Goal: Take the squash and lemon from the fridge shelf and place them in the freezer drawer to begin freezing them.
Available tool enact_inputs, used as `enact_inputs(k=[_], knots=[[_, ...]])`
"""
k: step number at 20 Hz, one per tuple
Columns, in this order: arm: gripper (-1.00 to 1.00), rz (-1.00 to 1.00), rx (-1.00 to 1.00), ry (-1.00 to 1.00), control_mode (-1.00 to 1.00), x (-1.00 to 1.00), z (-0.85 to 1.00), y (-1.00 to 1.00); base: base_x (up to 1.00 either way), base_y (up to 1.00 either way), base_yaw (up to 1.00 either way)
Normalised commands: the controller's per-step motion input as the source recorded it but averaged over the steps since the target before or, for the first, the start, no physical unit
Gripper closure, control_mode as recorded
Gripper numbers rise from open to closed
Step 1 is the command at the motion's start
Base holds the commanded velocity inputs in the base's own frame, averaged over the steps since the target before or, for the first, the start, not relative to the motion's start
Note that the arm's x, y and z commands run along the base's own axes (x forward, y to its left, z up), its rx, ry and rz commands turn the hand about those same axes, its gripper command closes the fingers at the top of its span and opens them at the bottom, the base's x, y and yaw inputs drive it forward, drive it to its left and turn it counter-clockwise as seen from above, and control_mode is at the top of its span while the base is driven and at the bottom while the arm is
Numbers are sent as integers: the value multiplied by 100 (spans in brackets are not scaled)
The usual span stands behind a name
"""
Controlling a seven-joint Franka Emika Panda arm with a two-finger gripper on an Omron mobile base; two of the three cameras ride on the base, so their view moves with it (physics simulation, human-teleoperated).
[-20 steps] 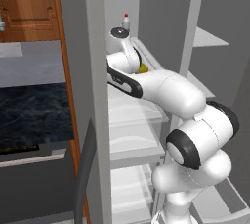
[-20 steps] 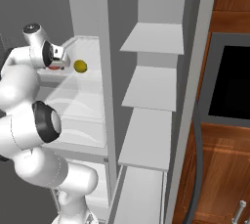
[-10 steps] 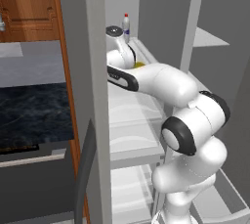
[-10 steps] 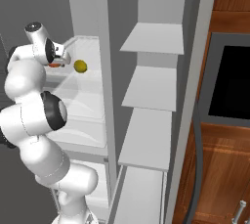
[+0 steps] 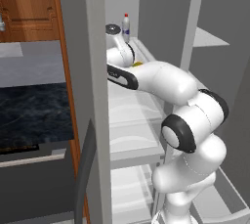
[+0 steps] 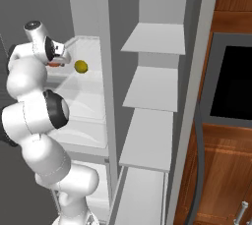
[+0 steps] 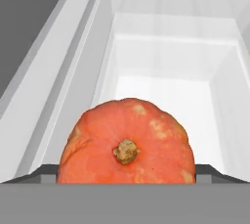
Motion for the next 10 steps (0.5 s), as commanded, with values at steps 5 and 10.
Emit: enact_inputs(k=[5,10], knots=[[100,0,0,-6,-100,-66,0,-42,0,0,0],[100,0,6,-12,-100,-99,0,-94,0,0,0]])
